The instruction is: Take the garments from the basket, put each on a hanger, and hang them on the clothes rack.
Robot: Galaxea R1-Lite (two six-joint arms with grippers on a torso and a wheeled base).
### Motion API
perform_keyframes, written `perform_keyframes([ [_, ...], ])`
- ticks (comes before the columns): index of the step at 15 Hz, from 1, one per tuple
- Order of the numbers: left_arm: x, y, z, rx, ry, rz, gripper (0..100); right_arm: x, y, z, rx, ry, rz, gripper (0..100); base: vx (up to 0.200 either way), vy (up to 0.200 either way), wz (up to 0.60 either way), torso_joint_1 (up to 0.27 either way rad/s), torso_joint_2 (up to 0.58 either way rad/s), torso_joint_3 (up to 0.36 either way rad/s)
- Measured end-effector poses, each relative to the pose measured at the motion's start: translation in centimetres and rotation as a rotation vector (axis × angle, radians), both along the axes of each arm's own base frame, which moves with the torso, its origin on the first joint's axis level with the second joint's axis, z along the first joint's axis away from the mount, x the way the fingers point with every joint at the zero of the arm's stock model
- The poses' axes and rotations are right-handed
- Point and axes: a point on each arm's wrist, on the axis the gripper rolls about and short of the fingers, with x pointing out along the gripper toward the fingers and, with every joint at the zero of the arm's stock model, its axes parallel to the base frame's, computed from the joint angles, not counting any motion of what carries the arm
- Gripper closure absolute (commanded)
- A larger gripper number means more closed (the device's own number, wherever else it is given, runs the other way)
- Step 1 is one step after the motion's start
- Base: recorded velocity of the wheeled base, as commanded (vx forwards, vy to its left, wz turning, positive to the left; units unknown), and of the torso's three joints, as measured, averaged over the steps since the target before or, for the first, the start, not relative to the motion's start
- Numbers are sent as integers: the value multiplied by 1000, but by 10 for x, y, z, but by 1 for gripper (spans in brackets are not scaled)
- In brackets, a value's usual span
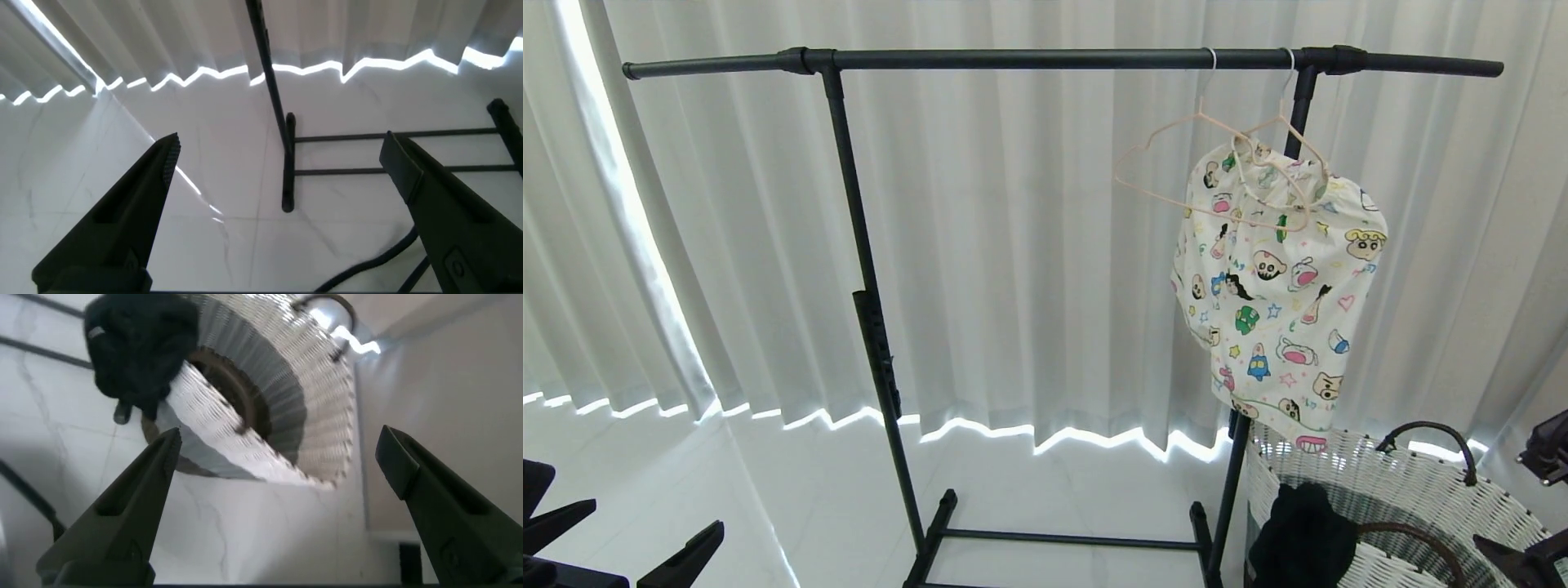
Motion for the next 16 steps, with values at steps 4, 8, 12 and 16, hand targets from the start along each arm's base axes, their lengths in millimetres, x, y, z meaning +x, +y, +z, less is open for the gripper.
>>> perform_keyframes([
  [4, 0, 0, 0, -1, 1, -2, 0, 0, 3, -19, -68, 70, 223, 0, 100, 0, 0, 1, 1, 4],
  [8, 2, 0, -2, -1, 18, -3, 0, 18, 12, -35, -133, 165, 366, 0, 0, 0, 0, 0, 0, 0],
  [12, 5, 0, -2, -3, 33, -1, 0, 35, 29, -66, -200, 330, 504, 0, 0, 0, 0, 0, 0, 0],
  [16, 5, 0, -4, -4, 37, 1, 0, 67, 49, -92, -254, 345, 544, 0, 0, 0, 0, 0, 0, 0],
])
